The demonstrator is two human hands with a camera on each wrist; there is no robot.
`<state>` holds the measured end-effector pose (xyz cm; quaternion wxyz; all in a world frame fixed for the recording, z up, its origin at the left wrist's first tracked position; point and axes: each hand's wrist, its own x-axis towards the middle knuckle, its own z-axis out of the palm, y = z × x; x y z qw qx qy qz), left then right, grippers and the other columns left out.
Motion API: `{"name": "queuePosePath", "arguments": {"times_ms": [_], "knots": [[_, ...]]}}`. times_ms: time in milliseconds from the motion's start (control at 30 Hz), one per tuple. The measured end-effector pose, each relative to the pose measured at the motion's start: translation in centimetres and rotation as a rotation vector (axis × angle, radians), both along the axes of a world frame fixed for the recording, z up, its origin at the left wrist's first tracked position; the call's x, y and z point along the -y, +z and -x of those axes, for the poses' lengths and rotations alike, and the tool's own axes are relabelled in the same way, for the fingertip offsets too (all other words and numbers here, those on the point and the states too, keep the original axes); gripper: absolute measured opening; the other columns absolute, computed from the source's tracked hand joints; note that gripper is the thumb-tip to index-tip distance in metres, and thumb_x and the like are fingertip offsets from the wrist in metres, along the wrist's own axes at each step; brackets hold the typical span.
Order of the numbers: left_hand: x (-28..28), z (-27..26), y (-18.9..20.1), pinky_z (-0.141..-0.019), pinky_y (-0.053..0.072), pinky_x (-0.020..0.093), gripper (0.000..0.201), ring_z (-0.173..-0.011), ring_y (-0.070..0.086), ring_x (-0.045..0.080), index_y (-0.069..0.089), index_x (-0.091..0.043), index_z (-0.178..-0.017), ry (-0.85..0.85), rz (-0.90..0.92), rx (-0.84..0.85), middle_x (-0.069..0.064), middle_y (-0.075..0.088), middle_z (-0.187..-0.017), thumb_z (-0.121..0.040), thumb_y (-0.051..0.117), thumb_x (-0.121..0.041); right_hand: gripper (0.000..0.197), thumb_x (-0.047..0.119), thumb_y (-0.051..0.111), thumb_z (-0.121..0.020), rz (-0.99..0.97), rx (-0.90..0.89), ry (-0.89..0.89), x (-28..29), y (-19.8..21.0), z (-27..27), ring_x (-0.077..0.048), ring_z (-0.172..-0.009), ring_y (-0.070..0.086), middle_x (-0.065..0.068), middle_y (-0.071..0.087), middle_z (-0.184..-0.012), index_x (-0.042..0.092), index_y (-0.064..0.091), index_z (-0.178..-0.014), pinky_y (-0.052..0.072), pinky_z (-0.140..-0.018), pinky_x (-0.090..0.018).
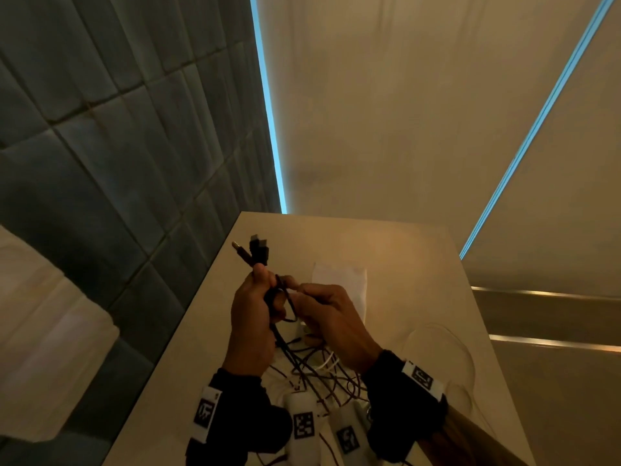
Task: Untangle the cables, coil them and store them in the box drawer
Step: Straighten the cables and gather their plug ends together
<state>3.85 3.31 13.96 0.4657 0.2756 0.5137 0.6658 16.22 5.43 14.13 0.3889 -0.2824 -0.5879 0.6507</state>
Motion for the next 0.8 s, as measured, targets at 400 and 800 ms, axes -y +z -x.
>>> {"name": "queuePosePath", "arguments": {"times_ms": [400, 800], "knots": [[0.0, -0.1, 0.4, -0.052, 0.029, 0.024, 0.040, -0.047, 0.029, 0.007, 0.047, -0.016, -0.066, -0.232, -0.191, 0.421, -0.007, 0.032, -0.055, -0.098, 0.036, -0.037, 0.033, 0.020, 0.053, -0.083, 0.539, -0.113, 0.151, -1.0, -5.5, -1.1, -0.011, -0.045, 0.013, 0.005, 0.018, -0.054, 0.022, 0.025, -0.064, 0.011, -0.042, -0.025], [-0.1, 2.2, 0.8, -0.044, 0.030, 0.018, 0.041, -0.043, 0.031, 0.002, 0.048, -0.020, -0.068, -0.265, -0.296, 0.625, -0.009, 0.038, -0.061, -0.102, 0.030, -0.035, 0.051, 0.034, 0.055, -0.093, 0.308, 0.181, -0.023, 0.1, -10.5, -2.4, -0.008, -0.042, 0.024, 0.001, 0.028, -0.052, -0.017, 0.052, -0.087, 0.022, -0.039, -0.019]]}}
